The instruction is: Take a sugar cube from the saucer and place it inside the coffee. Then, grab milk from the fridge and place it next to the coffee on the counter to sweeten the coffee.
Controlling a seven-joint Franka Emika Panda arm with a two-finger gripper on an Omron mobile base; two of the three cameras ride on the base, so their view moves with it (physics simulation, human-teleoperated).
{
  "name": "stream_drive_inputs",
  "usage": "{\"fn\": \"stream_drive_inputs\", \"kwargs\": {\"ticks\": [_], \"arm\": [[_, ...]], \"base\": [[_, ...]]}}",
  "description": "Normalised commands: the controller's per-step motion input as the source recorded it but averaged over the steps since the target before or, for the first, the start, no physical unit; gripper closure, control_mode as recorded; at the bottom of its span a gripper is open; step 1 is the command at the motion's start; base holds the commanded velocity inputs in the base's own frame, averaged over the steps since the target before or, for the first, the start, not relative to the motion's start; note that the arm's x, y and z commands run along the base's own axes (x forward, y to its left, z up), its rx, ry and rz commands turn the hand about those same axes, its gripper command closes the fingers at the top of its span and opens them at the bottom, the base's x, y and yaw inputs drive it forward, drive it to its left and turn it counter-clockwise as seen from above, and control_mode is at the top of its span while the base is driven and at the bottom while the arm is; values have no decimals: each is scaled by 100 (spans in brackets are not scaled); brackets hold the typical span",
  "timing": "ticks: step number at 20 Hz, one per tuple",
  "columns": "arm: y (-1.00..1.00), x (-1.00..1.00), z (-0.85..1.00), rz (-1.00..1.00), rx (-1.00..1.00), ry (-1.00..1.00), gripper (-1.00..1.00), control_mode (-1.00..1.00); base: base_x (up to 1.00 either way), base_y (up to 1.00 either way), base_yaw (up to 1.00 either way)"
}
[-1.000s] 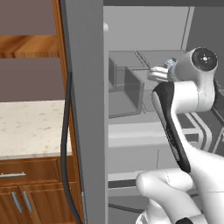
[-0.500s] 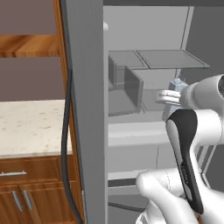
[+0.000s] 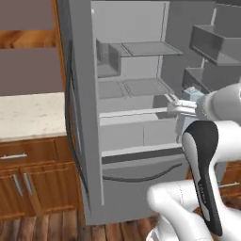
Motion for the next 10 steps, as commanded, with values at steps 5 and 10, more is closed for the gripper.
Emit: {"fn": "stream_drive_inputs", "kwargs": {"ticks": [5,10], "arm": [[0,0,0,0,0,0,100,100],[0,0,0,0,0,0,100,100]], "base": [[-93,-9,-62],[-65,-17,-71]]}}
